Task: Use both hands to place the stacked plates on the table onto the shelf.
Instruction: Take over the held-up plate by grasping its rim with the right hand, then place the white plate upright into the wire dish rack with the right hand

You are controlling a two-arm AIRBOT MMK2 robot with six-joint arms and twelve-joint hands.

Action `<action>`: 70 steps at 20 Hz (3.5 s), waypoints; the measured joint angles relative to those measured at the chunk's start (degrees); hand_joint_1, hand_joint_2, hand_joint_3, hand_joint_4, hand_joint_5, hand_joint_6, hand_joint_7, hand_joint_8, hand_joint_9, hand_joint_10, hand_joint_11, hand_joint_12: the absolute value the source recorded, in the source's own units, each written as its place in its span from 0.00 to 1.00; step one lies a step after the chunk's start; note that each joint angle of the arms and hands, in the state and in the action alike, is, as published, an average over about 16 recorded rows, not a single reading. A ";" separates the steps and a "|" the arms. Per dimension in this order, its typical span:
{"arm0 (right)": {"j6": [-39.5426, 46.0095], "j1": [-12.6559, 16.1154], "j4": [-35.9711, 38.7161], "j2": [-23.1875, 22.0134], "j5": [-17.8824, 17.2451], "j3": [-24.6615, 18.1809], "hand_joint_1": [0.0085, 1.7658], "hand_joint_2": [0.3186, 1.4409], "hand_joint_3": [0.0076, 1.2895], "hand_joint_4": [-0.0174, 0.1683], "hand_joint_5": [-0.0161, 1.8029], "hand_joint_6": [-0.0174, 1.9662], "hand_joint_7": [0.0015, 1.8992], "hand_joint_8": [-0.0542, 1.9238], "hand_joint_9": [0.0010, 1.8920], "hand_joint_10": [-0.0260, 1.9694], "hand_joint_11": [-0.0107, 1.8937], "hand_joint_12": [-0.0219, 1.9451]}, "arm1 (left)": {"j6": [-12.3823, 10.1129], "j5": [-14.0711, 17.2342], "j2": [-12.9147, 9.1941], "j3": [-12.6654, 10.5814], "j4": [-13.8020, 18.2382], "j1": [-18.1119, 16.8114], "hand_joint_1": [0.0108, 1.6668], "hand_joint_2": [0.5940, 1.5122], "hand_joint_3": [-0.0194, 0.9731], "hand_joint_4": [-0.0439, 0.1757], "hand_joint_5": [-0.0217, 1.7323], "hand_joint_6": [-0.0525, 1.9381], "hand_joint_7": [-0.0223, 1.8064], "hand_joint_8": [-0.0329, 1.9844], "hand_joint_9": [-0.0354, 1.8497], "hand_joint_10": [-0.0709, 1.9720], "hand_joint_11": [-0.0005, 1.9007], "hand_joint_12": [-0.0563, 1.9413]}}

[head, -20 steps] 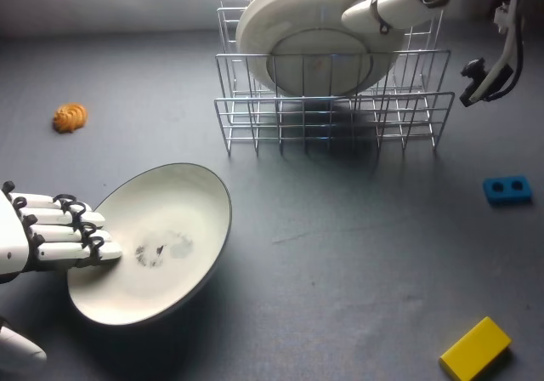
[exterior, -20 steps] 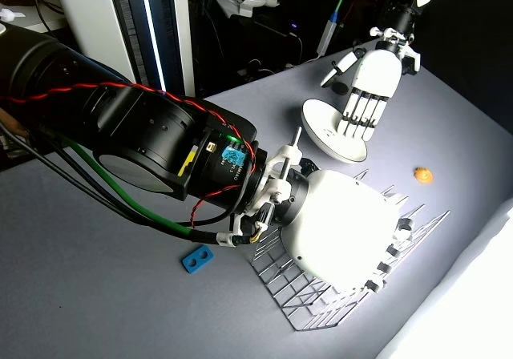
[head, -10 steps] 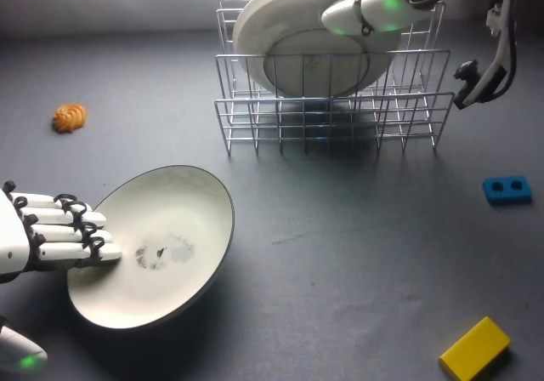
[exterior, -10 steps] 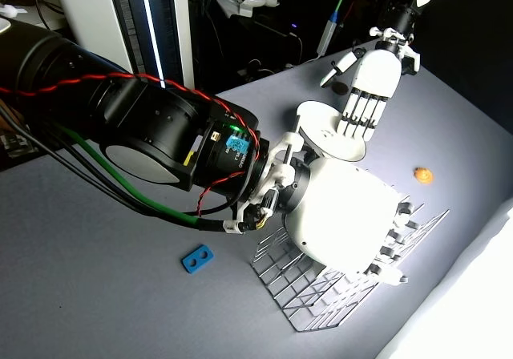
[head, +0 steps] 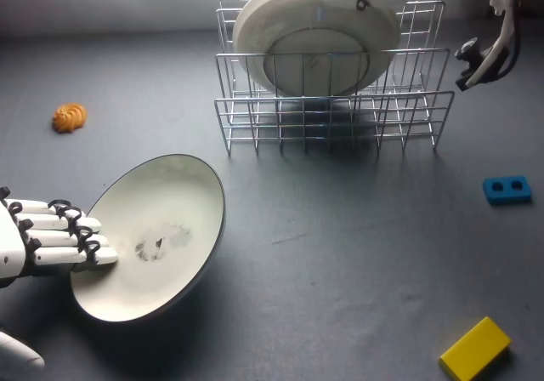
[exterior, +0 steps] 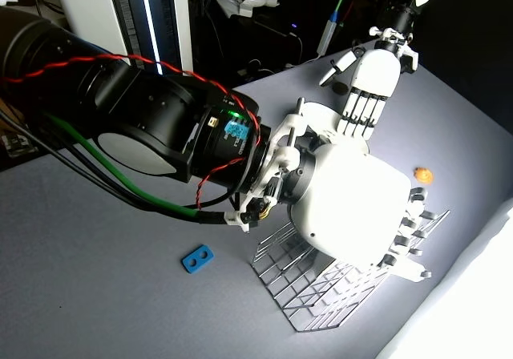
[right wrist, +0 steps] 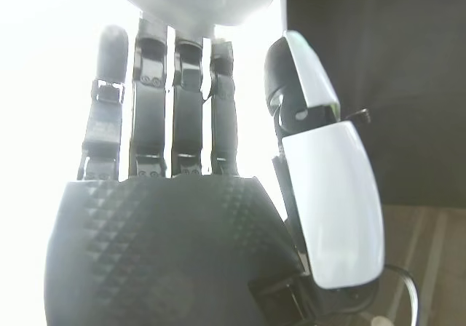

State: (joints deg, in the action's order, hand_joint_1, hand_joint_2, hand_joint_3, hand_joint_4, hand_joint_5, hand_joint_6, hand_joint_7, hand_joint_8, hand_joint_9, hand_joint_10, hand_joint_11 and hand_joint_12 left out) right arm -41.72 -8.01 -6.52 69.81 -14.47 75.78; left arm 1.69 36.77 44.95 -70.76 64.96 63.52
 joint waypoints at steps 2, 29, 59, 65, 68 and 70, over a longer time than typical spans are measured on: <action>-2.60 0.49 1.33 -0.58 -1.29 -1.65 0.49 0.80 0.01 0.07 0.32 0.03 0.34 0.04 0.31 0.06 0.08 0.61 | -0.07 -0.07 -0.04 0.06 0.00 0.06 0.01 0.55 0.03 0.18 0.02 0.02 0.03 0.01 0.01 0.02 0.02 0.04; -39.33 -12.10 16.03 7.32 -6.05 -17.89 0.53 0.55 0.01 0.11 0.02 0.02 0.01 0.04 0.01 0.02 0.01 0.01 | -0.72 -1.24 -0.68 1.51 -0.67 1.24 0.01 0.56 0.04 0.18 0.02 0.02 0.03 0.01 0.01 0.02 0.01 0.10; -51.66 -13.90 16.95 22.31 -6.82 -3.90 0.59 0.64 0.01 0.04 0.43 0.22 0.50 0.37 0.54 0.19 0.35 0.61 | -1.36 -1.53 -0.99 0.91 -2.71 0.52 0.01 0.56 0.04 0.19 0.02 0.01 0.02 0.01 0.01 0.02 0.02 0.05; -51.69 -14.13 16.82 21.67 -7.51 -4.42 0.60 0.63 0.01 0.04 0.44 0.31 0.51 0.53 0.57 0.26 0.39 0.62 | -0.98 -2.62 -2.18 -0.01 -5.21 -2.50 0.01 0.56 0.04 0.20 0.03 0.02 0.03 0.02 0.03 0.03 0.02 0.04; -51.68 -14.32 16.74 20.86 -7.83 -5.18 0.60 0.63 0.01 0.04 0.44 0.32 0.52 0.53 0.56 0.29 0.39 0.62 | -0.75 -3.14 -2.92 -0.75 -6.37 -4.91 0.01 0.56 0.04 0.21 0.04 0.03 0.04 0.02 0.03 0.03 0.02 0.04; -51.69 -14.45 16.68 20.07 -8.02 -5.95 0.61 0.63 0.01 0.05 0.44 0.32 0.52 0.53 0.55 0.30 0.39 0.62 | -0.49 -3.48 -3.48 -1.31 -7.12 -6.75 0.01 0.56 0.04 0.21 0.04 0.03 0.04 0.02 0.03 0.04 0.02 0.04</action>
State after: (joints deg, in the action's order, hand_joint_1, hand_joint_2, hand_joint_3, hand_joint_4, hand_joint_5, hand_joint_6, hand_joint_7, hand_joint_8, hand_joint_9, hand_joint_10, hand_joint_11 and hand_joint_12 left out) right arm -93.41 -22.46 10.16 89.88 -22.49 69.84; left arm 1.20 33.29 41.46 -72.07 57.83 56.77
